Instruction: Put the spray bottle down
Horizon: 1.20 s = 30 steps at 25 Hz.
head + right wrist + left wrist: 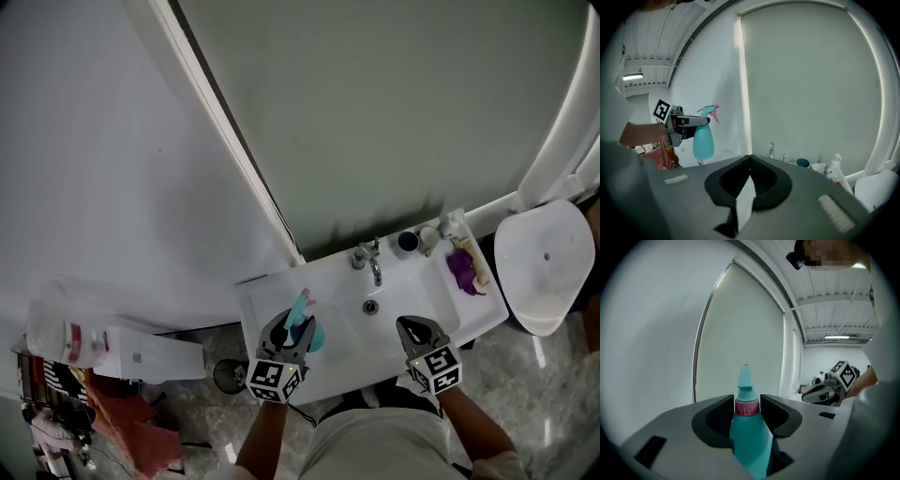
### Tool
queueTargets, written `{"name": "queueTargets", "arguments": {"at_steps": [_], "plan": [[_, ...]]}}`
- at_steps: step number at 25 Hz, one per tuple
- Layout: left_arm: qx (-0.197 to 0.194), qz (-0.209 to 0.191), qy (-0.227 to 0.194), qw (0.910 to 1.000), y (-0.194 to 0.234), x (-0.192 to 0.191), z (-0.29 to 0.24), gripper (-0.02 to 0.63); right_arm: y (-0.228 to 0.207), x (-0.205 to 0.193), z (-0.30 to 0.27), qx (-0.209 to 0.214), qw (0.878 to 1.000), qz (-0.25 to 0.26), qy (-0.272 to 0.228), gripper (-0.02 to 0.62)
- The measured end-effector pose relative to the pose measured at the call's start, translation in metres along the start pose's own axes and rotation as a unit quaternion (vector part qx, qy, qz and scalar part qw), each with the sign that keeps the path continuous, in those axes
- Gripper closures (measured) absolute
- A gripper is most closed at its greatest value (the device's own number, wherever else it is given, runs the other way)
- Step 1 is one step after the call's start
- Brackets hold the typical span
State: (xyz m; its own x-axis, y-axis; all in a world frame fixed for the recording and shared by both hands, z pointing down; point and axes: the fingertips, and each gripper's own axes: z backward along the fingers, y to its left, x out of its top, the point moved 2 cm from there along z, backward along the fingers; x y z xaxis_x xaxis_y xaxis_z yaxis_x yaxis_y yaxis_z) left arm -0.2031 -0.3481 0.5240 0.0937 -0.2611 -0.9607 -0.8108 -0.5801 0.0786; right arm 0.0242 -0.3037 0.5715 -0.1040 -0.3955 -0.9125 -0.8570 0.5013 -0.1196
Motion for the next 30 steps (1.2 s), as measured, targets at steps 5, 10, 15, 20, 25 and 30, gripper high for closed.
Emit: {"name": "queueTargets", "arguments": {"at_steps": [5,10,15,20,25,30], "plan": [[0.001,-0.008,0.003,1.0000,0.009,-0.013,-0.043,0.428,-0.014,-0.010,-0.019,0.012,1.000,0.007,0.020,0.584],[0.001,-0.012,0.006,0.9999,0.021,-0.029,-0.089,0.428,-0.028,-0.021,-0.045,0.027,0.999,-0.008,0.040,0.584],[0.018,-0.012,0.012,0.9997,0.042,-0.046,-0.128,0.428,-0.043,-0.037,-0.078,0.039,0.997,-0.012,0.065,0.584],[0.039,-0.005,0.025,0.9989,0.061,-0.069,-0.158,0.428,-0.046,-0.057,-0.106,0.063,0.994,-0.021,0.087,0.584],[0.050,-0.004,0.040,0.9979,0.078,-0.098,-0.187,0.426,-0.030,-0.073,-0.131,0.101,0.989,-0.029,0.105,0.584],[0.057,0.001,0.031,0.9979,0.092,-0.115,-0.213,0.428,-0.022,-0.091,-0.151,0.124,0.984,-0.019,0.129,0.584]]}}
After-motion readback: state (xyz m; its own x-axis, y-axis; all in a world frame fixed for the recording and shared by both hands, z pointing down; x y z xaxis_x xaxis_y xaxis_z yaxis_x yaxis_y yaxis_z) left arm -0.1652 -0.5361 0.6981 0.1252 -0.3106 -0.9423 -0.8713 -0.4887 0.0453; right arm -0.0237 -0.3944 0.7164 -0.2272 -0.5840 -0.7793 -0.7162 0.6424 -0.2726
